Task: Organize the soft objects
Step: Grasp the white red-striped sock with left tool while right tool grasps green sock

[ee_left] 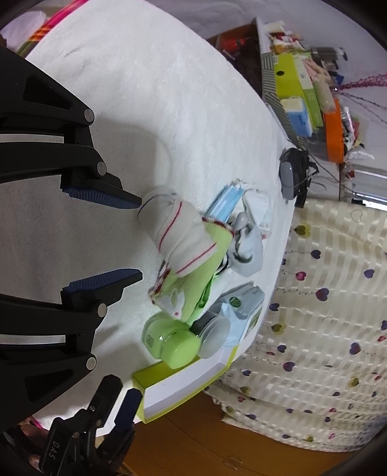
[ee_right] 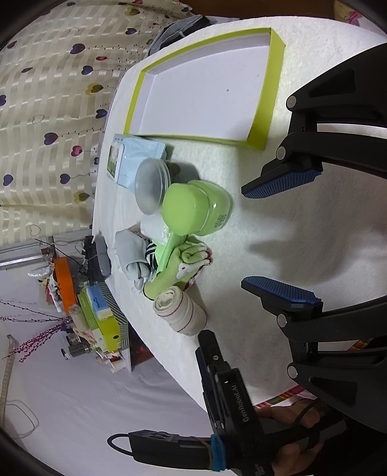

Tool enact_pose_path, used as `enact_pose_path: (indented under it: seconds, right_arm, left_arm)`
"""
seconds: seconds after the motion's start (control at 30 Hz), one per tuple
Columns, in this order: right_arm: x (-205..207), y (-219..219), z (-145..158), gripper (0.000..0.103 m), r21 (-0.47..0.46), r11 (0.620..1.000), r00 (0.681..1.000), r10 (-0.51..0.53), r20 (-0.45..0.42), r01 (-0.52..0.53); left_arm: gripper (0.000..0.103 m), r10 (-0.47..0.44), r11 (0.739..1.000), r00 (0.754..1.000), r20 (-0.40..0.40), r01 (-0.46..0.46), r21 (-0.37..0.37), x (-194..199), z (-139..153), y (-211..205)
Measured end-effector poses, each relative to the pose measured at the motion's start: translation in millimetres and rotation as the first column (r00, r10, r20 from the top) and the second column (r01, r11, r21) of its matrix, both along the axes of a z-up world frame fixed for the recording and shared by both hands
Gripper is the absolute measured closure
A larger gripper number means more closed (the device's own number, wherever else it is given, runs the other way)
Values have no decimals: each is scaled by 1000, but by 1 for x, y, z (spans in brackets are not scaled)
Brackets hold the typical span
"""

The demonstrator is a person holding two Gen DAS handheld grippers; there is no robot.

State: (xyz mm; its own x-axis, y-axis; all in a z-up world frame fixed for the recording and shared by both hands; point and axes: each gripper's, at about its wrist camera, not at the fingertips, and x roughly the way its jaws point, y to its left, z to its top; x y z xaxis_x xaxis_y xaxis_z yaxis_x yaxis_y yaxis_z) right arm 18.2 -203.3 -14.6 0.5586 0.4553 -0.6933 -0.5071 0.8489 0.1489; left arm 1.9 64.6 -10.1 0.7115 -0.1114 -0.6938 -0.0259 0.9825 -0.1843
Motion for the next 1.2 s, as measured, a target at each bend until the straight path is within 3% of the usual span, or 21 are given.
enact_pose_path:
  seconds: [0.17, 0.23, 0.47, 0.83, 0.97, 1.2]
  right_arm:
    - [5, 7, -2, 47, -10, 1000, 1000, 15, -6, -15]
    - [7, 10, -1, 47, -12, 1000, 1000, 18, -6, -18]
    - [12, 18, 3, 47, -23, 999, 1000, 30, 7, -30]
    - [16, 28, -3, 47, -31, 998, 999, 47, -16, -48]
    - [17, 32, 0, 47, -31, 998, 998, 56, -8, -56]
    - [21, 48, 9, 47, -14, 995, 995, 101, 11, -101]
  left_arm:
    - [60, -10, 1000, 1000, -1, 10, -15, 13, -3, 15]
    - [48, -25, 1000, 1000, 9, 25, -10, 19, -4, 18]
    - [40, -106, 994, 993, 43, 106, 5, 37, -6, 17]
    - [39, -170, 984, 985, 12, 169, 60, 61, -19, 7]
    - [41, -162, 986, 987, 11, 162, 47, 64, -21, 8]
    - [54, -118, 993, 993, 17, 118, -22, 52, -21, 21]
